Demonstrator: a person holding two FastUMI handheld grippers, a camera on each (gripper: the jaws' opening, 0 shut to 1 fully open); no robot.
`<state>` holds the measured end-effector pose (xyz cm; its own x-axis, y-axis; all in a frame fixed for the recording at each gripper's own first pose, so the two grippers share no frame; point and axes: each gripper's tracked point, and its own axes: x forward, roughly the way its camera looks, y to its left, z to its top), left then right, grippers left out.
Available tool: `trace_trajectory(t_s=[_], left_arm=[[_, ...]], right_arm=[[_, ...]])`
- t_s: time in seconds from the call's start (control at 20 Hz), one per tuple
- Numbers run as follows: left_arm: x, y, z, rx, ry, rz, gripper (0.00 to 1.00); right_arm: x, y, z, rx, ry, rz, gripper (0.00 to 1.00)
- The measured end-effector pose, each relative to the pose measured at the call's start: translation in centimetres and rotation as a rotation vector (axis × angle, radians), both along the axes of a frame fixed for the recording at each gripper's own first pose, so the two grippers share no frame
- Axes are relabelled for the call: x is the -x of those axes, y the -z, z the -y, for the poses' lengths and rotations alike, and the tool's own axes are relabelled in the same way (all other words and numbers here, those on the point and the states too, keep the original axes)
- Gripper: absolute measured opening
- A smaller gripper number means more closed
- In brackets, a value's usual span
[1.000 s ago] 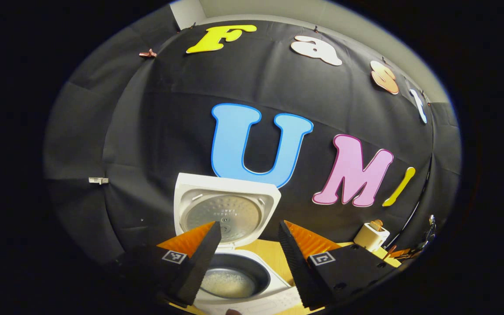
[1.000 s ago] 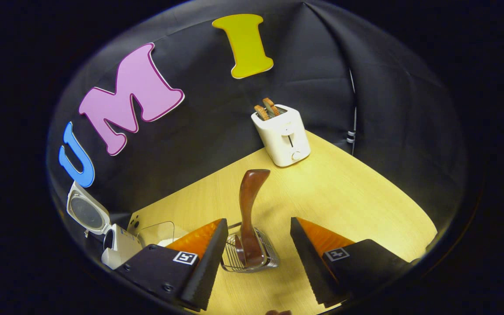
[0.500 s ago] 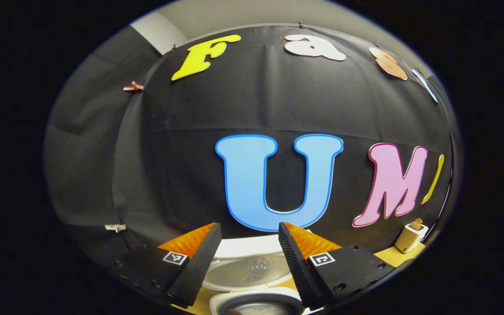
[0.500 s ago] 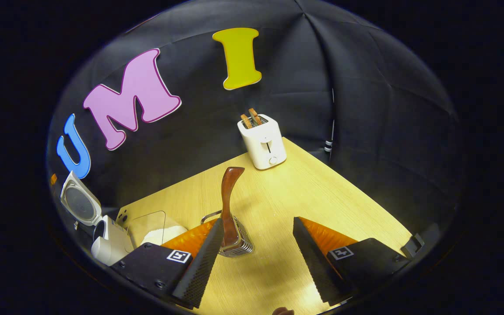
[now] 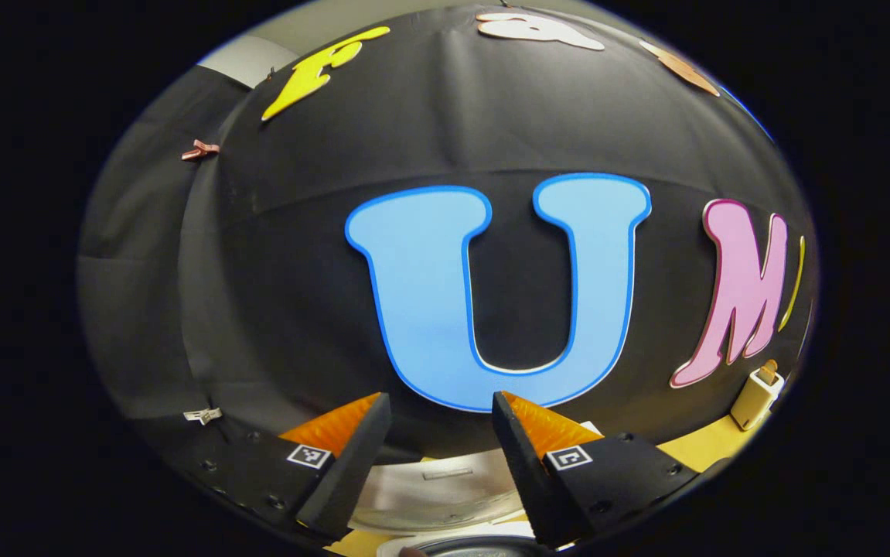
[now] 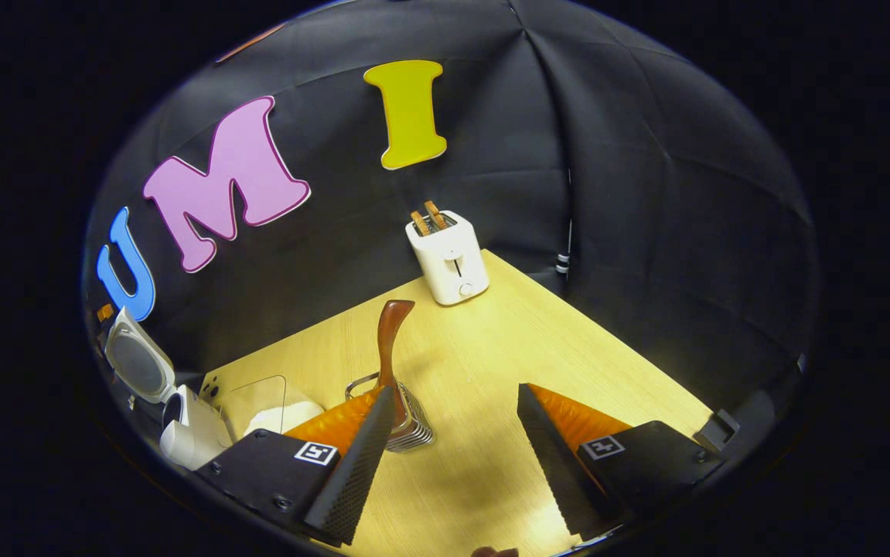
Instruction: Close the left gripper, press the button to open the rice cooker; take a wooden spoon from the chopstick holder with the right hand, scoop a spoonful of rice and pour it into the rice cooker, then put the wooden spoon back into the chopstick holder.
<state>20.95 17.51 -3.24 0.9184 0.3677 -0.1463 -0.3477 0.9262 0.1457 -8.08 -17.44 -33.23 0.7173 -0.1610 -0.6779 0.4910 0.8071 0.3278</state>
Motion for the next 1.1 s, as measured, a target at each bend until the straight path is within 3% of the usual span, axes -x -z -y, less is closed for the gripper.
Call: trace_trajectory(t_s=[0.2,0.4,1.1], left_arm=[[1.4,2.0,0.3,0.005,-0.007,-0.045,0.84],[3.7,2.2,1.7,0.039,0.012,-0.005,0.88],[16.0,8.6,9.5,0.103,-0.011,-0.074,0.87]], right_arm=[[-0.8,-0.5,0.8,0.032,0.018,0.019,0.98],[-2.7,-2.5,1.3,0.054,0.003,0.064,0.98],[-7.5,-3.8,3.3,0.046,-0.065,0.092,0.98]])
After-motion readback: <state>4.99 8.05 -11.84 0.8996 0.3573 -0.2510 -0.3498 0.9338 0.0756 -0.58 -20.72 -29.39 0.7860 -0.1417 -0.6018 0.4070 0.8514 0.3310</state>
